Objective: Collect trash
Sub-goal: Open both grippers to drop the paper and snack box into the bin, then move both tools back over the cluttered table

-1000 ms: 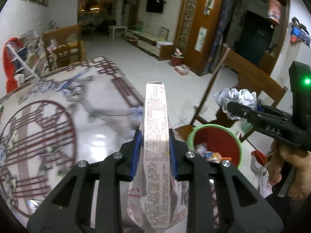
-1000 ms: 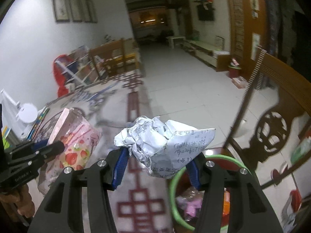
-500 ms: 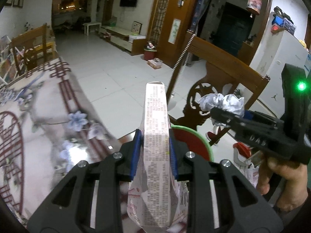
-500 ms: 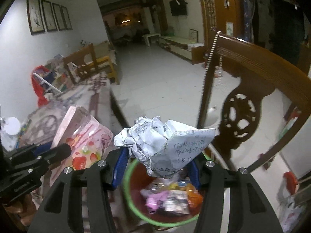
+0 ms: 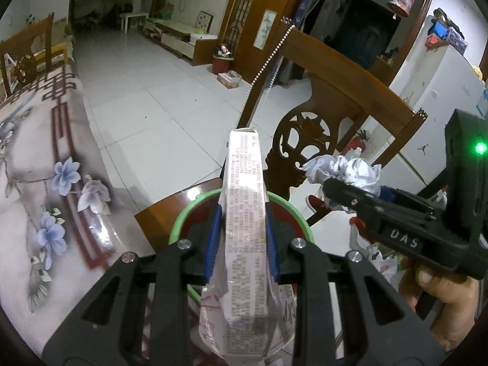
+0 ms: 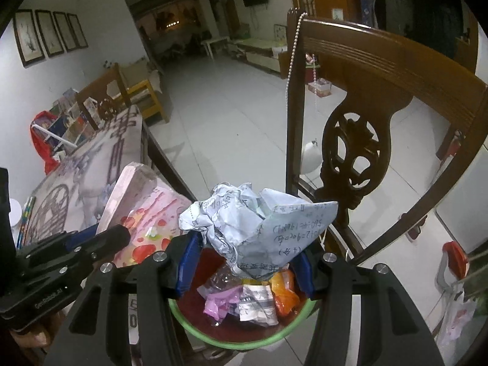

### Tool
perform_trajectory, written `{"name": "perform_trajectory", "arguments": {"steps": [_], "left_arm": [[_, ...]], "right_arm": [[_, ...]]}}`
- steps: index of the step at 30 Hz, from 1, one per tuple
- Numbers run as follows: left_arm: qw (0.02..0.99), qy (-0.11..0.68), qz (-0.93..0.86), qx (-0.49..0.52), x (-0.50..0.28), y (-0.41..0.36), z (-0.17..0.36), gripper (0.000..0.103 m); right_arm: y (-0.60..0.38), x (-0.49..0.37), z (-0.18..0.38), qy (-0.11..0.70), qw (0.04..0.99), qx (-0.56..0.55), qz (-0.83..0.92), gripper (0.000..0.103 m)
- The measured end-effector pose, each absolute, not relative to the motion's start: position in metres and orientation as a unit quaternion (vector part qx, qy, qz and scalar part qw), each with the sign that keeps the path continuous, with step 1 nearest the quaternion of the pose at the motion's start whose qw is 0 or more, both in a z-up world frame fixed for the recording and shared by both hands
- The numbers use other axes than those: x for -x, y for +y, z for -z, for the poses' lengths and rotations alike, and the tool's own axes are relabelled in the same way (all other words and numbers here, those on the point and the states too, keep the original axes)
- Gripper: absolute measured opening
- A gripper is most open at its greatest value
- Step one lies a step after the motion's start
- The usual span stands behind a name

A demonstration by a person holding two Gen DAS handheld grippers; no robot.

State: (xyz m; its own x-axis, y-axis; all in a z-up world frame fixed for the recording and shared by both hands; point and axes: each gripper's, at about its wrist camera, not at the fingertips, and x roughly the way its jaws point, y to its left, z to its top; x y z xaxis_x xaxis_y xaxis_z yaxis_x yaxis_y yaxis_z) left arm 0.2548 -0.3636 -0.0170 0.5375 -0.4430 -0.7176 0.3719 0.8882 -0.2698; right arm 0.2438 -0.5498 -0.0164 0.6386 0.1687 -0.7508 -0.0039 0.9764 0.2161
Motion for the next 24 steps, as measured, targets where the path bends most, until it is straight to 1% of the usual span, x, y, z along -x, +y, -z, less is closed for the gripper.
{"name": "perform_trajectory", "arguments": {"steps": [5, 6, 7, 8, 9, 10, 11, 12, 13, 14, 15, 16, 17, 19, 24], "left_arm": [[0.875, 0.424, 0.231, 0.044, -0.259, -0.369, 0.018, 0.027], [0.875, 0.425, 0.228, 0.045, -0.261, -0.369, 0.019, 0.031], [0.874, 0.427, 0.225, 0.048, -0.263, -0.369, 0.019, 0.051], [0.874, 0.428, 0.225, 0.053, -0.264, -0.369, 0.019, 0.064], [0.873, 0.427, 0.226, 0.063, -0.266, -0.367, 0.018, 0.067], [0.874, 0.426, 0.225, 0.068, -0.267, -0.366, 0.017, 0.073], [0.875, 0.423, 0.223, 0.072, -0.267, -0.363, 0.015, 0.083], [0.878, 0.42, 0.219, 0.075, -0.266, -0.361, 0.014, 0.087], [0.881, 0.416, 0.213, 0.078, -0.266, -0.357, 0.011, 0.091], [0.883, 0.413, 0.208, 0.078, -0.265, -0.352, 0.009, 0.092], [0.885, 0.411, 0.204, 0.078, -0.265, -0.348, 0.007, 0.093], [0.887, 0.409, 0.2, 0.077, -0.264, -0.345, 0.007, 0.096], [0.89, 0.406, 0.193, 0.076, -0.263, -0.339, 0.005, 0.097], [0.892, 0.405, 0.185, 0.076, -0.262, -0.329, 0.002, 0.097], [0.897, 0.4, 0.168, 0.079, -0.255, -0.299, -0.004, 0.097]], "right_arm": [[-0.549, -0.247, 0.02, 0.43, 0.897, -0.093, -0.049, 0.052], [-0.548, -0.247, 0.021, 0.433, 0.895, -0.092, -0.049, 0.052], [-0.548, -0.248, 0.023, 0.437, 0.893, -0.092, -0.047, 0.052], [-0.548, -0.25, 0.024, 0.439, 0.892, -0.091, -0.046, 0.055], [-0.548, -0.25, 0.025, 0.441, 0.892, -0.089, -0.042, 0.055], [-0.547, -0.25, 0.025, 0.441, 0.892, -0.088, -0.041, 0.056], [-0.547, -0.251, 0.025, 0.442, 0.892, -0.086, -0.04, 0.06], [-0.547, -0.25, 0.025, 0.442, 0.892, -0.085, -0.038, 0.064], [-0.547, -0.25, 0.025, 0.441, 0.893, -0.085, -0.035, 0.072], [-0.546, -0.249, 0.024, 0.44, 0.893, -0.083, -0.034, 0.077], [-0.545, -0.249, 0.024, 0.44, 0.894, -0.081, -0.034, 0.081], [-0.544, -0.249, 0.023, 0.439, 0.895, -0.078, -0.032, 0.087], [-0.544, -0.248, 0.023, 0.438, 0.895, -0.076, -0.029, 0.092], [-0.541, -0.248, 0.021, 0.434, 0.897, -0.074, -0.029, 0.095], [-0.528, -0.249, 0.018, 0.434, 0.898, -0.063, -0.035, 0.095]]}}
